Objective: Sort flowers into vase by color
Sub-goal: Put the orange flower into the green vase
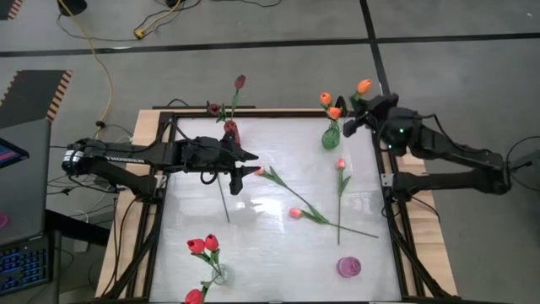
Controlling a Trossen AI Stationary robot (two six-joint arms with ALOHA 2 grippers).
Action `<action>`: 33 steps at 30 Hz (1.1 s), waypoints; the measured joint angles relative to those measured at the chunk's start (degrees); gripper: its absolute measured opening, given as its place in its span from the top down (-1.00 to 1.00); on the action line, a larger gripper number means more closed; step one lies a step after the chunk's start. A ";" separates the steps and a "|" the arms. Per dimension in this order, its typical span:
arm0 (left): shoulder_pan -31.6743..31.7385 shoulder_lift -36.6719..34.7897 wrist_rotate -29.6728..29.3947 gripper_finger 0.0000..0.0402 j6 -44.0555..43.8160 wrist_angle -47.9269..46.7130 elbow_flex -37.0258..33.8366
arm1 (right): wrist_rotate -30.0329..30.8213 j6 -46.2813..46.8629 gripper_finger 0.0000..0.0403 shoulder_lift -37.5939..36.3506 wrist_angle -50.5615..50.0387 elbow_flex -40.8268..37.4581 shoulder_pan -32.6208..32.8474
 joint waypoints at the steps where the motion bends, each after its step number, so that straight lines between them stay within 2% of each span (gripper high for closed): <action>1: 0.00 0.00 0.00 0.26 0.00 -0.02 0.00 | -1.40 0.11 0.78 0.37 1.00 0.00 -0.89; 11: 0.00 0.00 0.00 0.26 0.00 -0.01 0.00 | -6.28 1.19 0.78 5.46 3.27 0.00 -5.96; 19: 0.00 0.00 0.01 0.26 0.00 -0.02 0.00 | -6.39 1.17 0.78 9.01 3.25 0.00 -6.41; 33: 0.00 0.00 0.00 0.26 0.00 -0.04 0.00 | -6.04 -1.29 0.70 9.32 2.66 0.00 -6.39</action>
